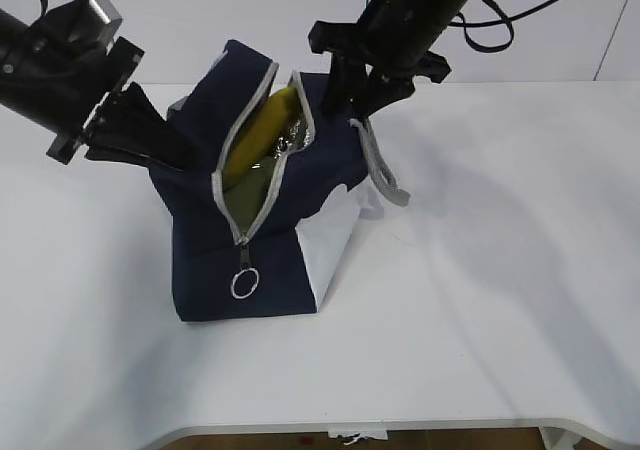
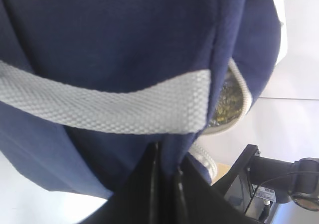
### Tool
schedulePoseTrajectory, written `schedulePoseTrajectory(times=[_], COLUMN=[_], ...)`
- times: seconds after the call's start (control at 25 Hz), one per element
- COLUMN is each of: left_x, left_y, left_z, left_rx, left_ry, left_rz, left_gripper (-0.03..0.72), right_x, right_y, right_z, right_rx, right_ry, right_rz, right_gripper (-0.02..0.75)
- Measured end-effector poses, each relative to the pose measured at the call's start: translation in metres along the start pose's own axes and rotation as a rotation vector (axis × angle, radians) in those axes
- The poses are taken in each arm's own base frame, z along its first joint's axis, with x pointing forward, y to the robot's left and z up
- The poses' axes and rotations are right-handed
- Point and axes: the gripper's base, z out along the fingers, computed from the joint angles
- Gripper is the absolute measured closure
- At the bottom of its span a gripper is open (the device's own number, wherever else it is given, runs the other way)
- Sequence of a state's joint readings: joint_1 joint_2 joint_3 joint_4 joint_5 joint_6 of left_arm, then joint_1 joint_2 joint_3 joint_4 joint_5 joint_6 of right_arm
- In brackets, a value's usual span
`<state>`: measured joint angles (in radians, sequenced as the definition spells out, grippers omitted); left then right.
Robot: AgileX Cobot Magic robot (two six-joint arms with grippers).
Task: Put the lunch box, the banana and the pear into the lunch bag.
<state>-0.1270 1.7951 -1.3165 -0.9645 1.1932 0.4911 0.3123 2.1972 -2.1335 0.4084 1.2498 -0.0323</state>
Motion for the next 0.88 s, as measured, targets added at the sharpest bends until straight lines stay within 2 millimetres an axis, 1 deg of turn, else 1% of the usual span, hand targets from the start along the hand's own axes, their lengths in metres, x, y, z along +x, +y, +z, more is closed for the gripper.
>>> schedulePoseTrajectory(times=[0.08, 0.12, 0.16, 0.2, 0.28, 0.32, 0.36, 0.4, 0.44, 0.48, 0.56, 0.6, 0.64, 0.68, 0.8, 0.88], left_x=[0.000, -0.001, -0.001, -0.002, -0.003, -0.003, -0.004, -0.009, -0.009, -0.011, -0.011, -0.011, -0.013, -0.014, -0.014, -0.014], left_y=[-0.001, -0.002, -0.003, -0.005, -0.007, -0.007, -0.023, -0.024, -0.025, -0.031, -0.032, -0.032, -0.044, -0.045, -0.047, -0.047], left_z=[0.000, 0.001, 0.001, 0.003, 0.004, 0.004, 0.013, 0.016, 0.016, 0.023, 0.023, 0.023, 0.038, 0.040, 0.051, 0.054], left_rx=[0.006, 0.015, 0.020, 0.031, 0.043, 0.043, 0.119, 0.101, 0.115, 0.111, 0.120, 0.120, 0.108, 0.115, 0.126, 0.130], left_ry=[-0.003, -0.008, -0.015, -0.024, -0.037, -0.037, -0.044, -0.104, -0.112, -0.137, -0.142, -0.142, -0.190, -0.193, -0.193, -0.191], left_rz=[-0.003, -0.005, -0.004, 0.002, 0.003, 0.003, -0.008, 0.009, 0.001, 0.007, 0.002, 0.002, 0.013, 0.009, -0.002, -0.009], left_gripper=[0.692, 0.692, 0.692, 0.692, 0.692, 0.692, 0.692, 0.692, 0.692, 0.692, 0.692, 0.692, 0.692, 0.692, 0.692, 0.692], right_x=[0.000, 0.000, 0.000, 0.000, 0.000, 0.000, 0.000, 0.001, 0.001, 0.002, 0.002, 0.002, 0.002, 0.003, 0.003, 0.003], right_y=[0.000, 0.000, 0.000, 0.001, 0.001, 0.001, 0.002, 0.002, 0.002, 0.005, 0.006, 0.006, 0.006, 0.006, 0.006, 0.005], right_z=[0.000, 0.000, -0.001, -0.004, -0.010, -0.019, -0.025, -0.032, -0.032, -0.046, -0.052, -0.052, -0.052, -0.057, -0.057, -0.057], right_rx=[0.000, 0.000, 0.004, 0.011, 0.031, 0.066, 0.086, 0.109, 0.109, 0.142, 0.154, 0.154, 0.154, 0.173, 0.178, 0.180], right_ry=[0.000, 0.000, -0.002, -0.008, -0.019, -0.036, -0.044, -0.055, -0.055, -0.082, -0.092, -0.092, -0.092, -0.099, -0.099, -0.099], right_rz=[0.001, 0.001, -0.004, -0.009, -0.022, -0.042, -0.053, -0.064, -0.064, -0.084, -0.091, -0.091, -0.091, -0.099, -0.101, -0.101], right_gripper=[0.622, 0.683, 0.711, 0.724, 0.727, 0.734, 0.734, 0.734, 0.734, 0.734, 0.734, 0.734, 0.734, 0.735, 0.735, 0.734])
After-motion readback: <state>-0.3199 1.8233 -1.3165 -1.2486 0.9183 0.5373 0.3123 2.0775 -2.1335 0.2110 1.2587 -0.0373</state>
